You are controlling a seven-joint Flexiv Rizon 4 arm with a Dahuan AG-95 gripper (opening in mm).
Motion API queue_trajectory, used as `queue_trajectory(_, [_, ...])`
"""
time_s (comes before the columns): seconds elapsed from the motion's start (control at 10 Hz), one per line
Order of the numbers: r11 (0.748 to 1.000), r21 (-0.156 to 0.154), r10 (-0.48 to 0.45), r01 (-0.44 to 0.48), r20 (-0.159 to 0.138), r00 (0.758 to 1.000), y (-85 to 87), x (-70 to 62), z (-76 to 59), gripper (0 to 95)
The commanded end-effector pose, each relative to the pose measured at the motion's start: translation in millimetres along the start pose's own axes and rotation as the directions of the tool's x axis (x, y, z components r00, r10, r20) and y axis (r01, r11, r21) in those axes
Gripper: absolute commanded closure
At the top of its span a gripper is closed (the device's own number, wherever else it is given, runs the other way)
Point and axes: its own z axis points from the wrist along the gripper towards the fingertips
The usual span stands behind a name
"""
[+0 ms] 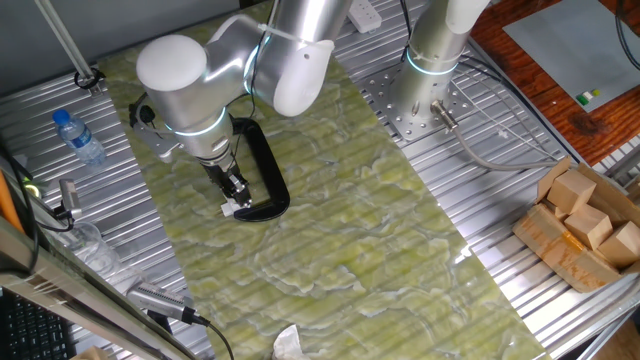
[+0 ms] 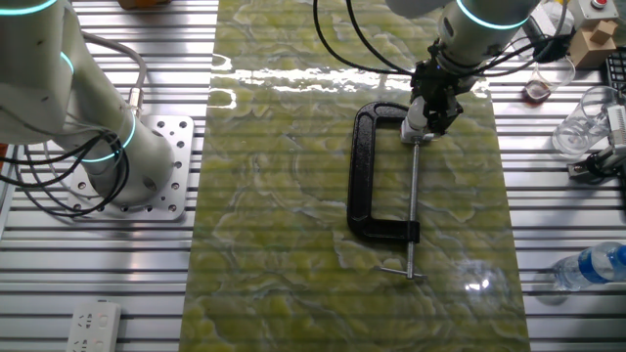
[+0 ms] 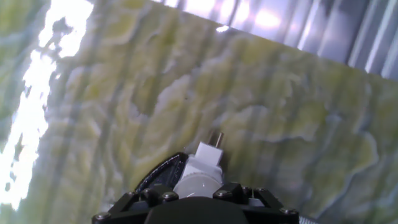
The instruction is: Take out the light bulb by rotating it
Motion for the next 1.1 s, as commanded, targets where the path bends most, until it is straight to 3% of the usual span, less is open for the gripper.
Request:
queue_trajectory(0.1, [0.999, 0.0, 0.054, -0.054, -0.001, 0.999, -0.6, 0.8, 0.2, 38.0])
queue_trajectory(0.7, [0.998, 0.002, 0.058, -0.058, 0.0, 0.998, -2.4, 1.5, 0.8, 38.0])
queue_trajectory(1.0, [0.997, 0.007, 0.075, -0.075, 0.001, 0.997, -2.5, 1.6, 0.8, 95.0])
queue_trajectory(1.1, [0.997, 0.007, 0.076, -0.076, 0.002, 0.997, -2.5, 1.6, 0.9, 95.0])
